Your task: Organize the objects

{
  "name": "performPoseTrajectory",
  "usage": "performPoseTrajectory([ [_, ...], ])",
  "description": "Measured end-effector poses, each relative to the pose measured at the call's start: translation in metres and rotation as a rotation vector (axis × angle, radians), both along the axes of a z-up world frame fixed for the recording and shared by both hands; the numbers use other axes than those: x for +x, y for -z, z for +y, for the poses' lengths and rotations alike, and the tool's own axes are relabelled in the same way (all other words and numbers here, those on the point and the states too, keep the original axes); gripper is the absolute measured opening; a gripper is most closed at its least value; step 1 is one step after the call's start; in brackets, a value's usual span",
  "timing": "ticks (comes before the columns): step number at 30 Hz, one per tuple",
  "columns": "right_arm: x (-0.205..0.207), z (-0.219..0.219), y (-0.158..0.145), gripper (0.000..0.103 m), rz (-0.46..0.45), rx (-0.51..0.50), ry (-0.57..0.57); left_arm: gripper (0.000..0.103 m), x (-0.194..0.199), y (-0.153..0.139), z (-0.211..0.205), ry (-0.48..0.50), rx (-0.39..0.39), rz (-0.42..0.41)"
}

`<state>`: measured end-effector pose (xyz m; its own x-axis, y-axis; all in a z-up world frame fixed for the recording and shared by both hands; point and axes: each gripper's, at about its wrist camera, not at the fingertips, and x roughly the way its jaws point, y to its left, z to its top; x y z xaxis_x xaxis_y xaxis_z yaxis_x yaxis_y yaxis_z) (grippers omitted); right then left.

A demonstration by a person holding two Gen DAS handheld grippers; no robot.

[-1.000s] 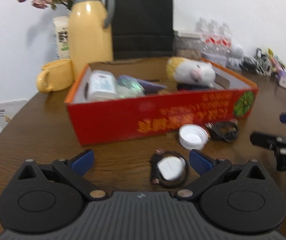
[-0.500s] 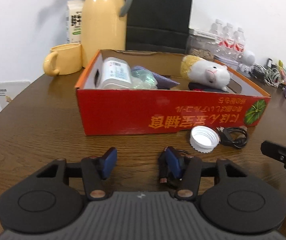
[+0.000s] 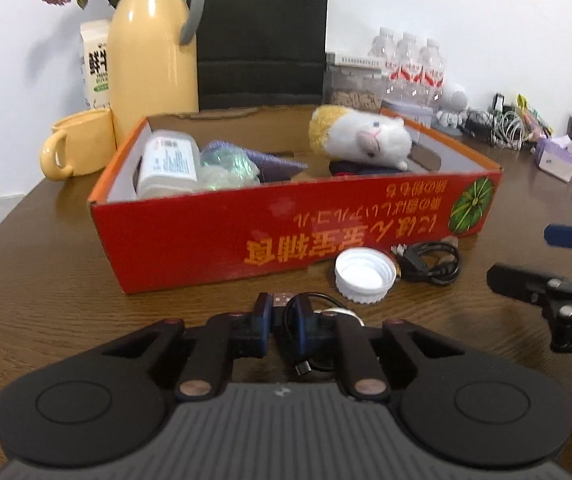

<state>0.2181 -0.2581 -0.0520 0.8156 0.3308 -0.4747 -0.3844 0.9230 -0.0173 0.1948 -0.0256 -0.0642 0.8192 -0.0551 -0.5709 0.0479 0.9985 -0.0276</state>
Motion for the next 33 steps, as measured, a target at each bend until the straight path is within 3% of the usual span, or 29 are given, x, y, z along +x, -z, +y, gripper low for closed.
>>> performPoseTrajectory([
  [7,0.001,0.0,0.0,0.103,0.002,0.007,-0.007,0.013,-0.022,-0.023,0.008,-0.013,-0.044,-0.079],
  [11,-0.009,0.011,-0.002,0.101,-0.03,-0.008,-0.077,0.013,-0.038,-0.032,0.021,-0.039,-0.048,-0.101],
  [16,-0.026,0.046,-0.003,0.084,0.001,-0.003,-0.24,0.013,-0.054,-0.036,0.042,-0.081,-0.042,-0.109],
  [20,-0.028,0.081,-0.002,0.059,0.04,-0.019,-0.316,0.013,-0.064,-0.038,0.057,-0.107,-0.05,-0.113],
  [23,-0.027,0.103,0.001,0.054,0.07,-0.042,-0.332,0.013,-0.07,-0.038,0.067,-0.117,-0.06,-0.114],
  [27,-0.022,0.119,0.007,0.029,0.112,-0.08,-0.327,0.013,-0.075,-0.037,0.075,-0.12,-0.077,-0.114],
  [33,-0.023,0.118,0.008,0.027,0.106,-0.081,-0.319,0.013,-0.076,-0.038,0.077,-0.107,-0.09,-0.121],
])
